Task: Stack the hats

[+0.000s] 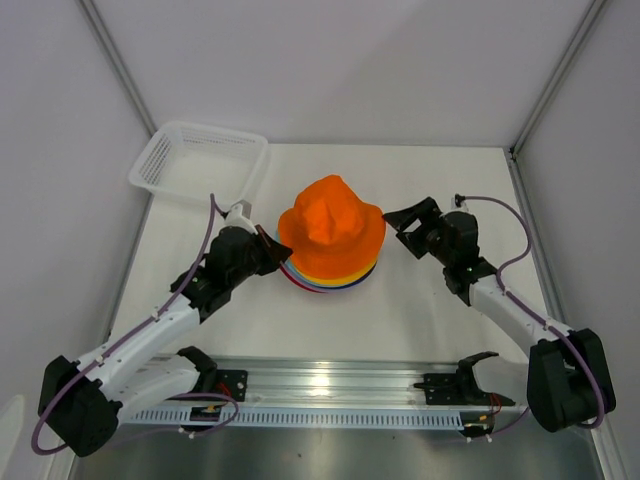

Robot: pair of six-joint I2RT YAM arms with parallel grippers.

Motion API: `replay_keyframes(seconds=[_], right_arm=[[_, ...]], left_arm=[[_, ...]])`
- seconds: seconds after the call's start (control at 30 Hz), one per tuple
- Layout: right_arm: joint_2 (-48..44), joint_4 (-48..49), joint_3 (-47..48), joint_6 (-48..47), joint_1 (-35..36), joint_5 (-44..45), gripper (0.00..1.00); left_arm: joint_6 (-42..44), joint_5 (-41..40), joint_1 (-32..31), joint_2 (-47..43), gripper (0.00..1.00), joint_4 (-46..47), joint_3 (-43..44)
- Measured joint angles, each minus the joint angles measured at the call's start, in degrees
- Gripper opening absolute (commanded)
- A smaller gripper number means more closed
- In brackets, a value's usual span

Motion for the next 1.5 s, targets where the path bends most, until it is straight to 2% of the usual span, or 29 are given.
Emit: replay_keyframes(seconds=[0.1,0.3,0.47,0.57,0.6,0.67,0.7,0.73,0.97,1.2,1.5], right_arm=[[0.17,4.17,-0.09,0.94,0.00,0.63,0.75],[2.51,10.64,-0.02,2.86,0.48,0.50,0.73],[5.57,13.55,0.07,4.15,2.14,0.37,0.65],[7.67,15.12,0.22,4.92,3.28,-0.04,0.51],[8.33,15.82,0.26,5.20,3.56,-0.13,0.37],[9.40,17.07,0.50,5.62,3.93,-0.50,0.21],[9.70,17.22,0.61,5.81,4.04,-0.55,0.06],[10.03,17.44,0.66,5.68,4.17,-0.55,0.00],[10.73,16.72,1.01,2.84,5.05,0.52,0.00],[12.83,14.88,1.57,-5.49,9.90,7.08,0.00],[19.39,10.25,2.67,-11.52,13.84,16.90,0.00]], left_arm=[[0.00,-0.70,-0.42,-0.13,0.01,0.04,-0.07],[0.00,-1.01,-0.48,-0.44,0.01,-0.15,-0.07],[-0.02,-1.07,-0.52,-0.46,0.01,-0.15,-0.07],[0.00,-1.09,-0.55,-0.46,0.01,-0.17,-0.07],[0.00,-1.16,-0.55,-0.46,0.01,-0.17,-0.07],[0.00,-1.20,-0.57,-0.46,0.01,-0.20,-0.07],[0.00,-1.25,-0.57,-0.46,0.01,-0.24,-0.07],[0.00,-1.38,-0.57,-0.46,0.01,-0.28,-0.07],[0.00,-2.08,-0.68,-0.48,0.01,-0.63,-0.07],[-0.07,-2.38,-0.72,-0.48,0.01,-0.70,-0.07],[-0.09,-3.04,-0.72,-0.96,0.01,-1.51,-0.09]])
